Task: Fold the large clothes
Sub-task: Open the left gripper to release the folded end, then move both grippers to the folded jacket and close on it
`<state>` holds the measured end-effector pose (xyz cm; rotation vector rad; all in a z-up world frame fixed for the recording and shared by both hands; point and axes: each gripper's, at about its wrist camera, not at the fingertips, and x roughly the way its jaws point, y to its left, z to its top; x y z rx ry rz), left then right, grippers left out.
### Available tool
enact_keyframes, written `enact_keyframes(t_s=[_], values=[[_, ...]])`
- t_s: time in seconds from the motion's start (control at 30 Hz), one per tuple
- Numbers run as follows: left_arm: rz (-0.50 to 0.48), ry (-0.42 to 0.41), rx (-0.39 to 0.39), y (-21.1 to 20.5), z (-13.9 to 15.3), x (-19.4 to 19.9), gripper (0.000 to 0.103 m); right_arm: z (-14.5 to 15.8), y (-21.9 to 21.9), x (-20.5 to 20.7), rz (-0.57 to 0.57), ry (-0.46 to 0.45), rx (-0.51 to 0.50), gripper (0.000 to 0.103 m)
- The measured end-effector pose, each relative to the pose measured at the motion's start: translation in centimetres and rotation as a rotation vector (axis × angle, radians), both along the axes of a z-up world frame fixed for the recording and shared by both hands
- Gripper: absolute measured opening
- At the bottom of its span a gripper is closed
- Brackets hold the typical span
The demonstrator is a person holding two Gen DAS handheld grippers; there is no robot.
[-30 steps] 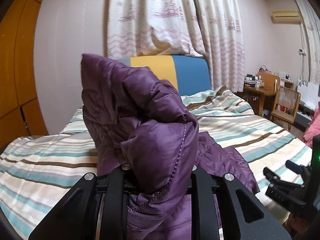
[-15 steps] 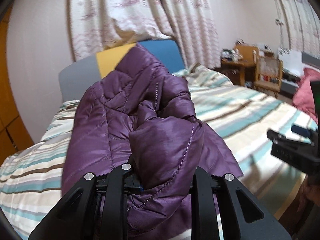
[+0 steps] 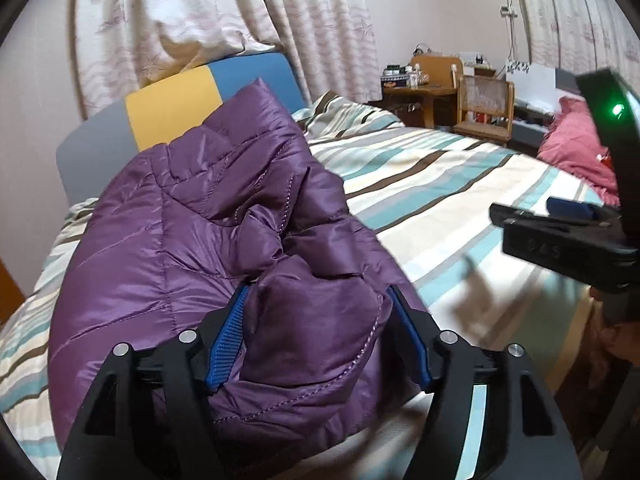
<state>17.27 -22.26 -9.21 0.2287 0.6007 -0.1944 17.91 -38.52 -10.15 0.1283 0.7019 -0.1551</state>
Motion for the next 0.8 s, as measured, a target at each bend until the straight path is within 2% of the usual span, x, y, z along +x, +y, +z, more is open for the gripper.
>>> enact_keyframes(t_s=[0.03,0.1,0.2,0.3,0.43,0.67,0.8], values=[[-0.003,0.006,-0.030,0.2,0.4,-0.1,0.068,0.0,0.0,0.0,0.003,-0.001,-0.004,0.077],[-0.021,0.027,-0.141,1.1,1.6,-0.5,0.082,0.1,0.1,-0.1,0.008,-0.002,-0.009,0.077],[-0.039,0.001,-0.292,2.4,3.7,-2.0,0.086,0.0,0.3,-0.1,0.017,-0.001,-0.004,0.077],[-0.023,-0.023,-0.333,3.3,4.8,-2.9,0.086,-0.1,0.8,-0.1,0.030,0.002,-0.013,0.077],[0.073,-0.073,-0.367,5.7,5.5,-3.8,0.086,0.0,1.2,-0.2,0.038,-0.001,-0.037,0.077],[0.329,-0.143,-0.457,12.3,5.9,-4.2,0.086,0.0,1.7,-0.2,0.047,0.000,-0.055,0.077],[0.471,-0.142,-0.488,16.5,5.7,-3.4,0.086,0.3,2.0,-0.1,0.054,-0.002,-0.058,0.077]])
